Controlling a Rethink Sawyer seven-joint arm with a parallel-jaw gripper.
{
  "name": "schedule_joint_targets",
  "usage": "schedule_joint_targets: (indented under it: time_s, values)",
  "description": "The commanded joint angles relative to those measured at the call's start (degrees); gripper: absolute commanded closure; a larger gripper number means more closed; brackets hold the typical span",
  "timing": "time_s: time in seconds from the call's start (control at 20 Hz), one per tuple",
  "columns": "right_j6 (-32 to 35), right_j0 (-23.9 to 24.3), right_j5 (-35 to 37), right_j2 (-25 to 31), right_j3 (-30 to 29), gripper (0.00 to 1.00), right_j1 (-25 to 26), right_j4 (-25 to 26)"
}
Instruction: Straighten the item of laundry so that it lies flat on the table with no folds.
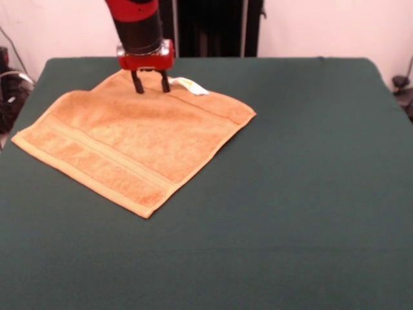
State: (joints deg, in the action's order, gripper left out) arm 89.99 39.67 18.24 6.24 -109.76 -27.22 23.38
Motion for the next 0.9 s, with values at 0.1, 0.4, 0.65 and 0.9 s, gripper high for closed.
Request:
schedule_joint_targets:
  time_s: [0.1, 0.4, 0.65, 0.9]
  values:
    - [12.8, -3.7, -12.7, -0.3, -9.6, 0.0, 13.2, 1.3]
    - [13.4, -4.0, -16.4, 0.7, -13.8, 0.0, 11.9, -0.9]
    - [13.4, -3.8, -19.2, 2.1, -15.5, 0.0, 12.5, -2.0]
    - [11.8, -3.6, -17.4, 3.6, -15.5, 0.0, 13.5, -2.9]
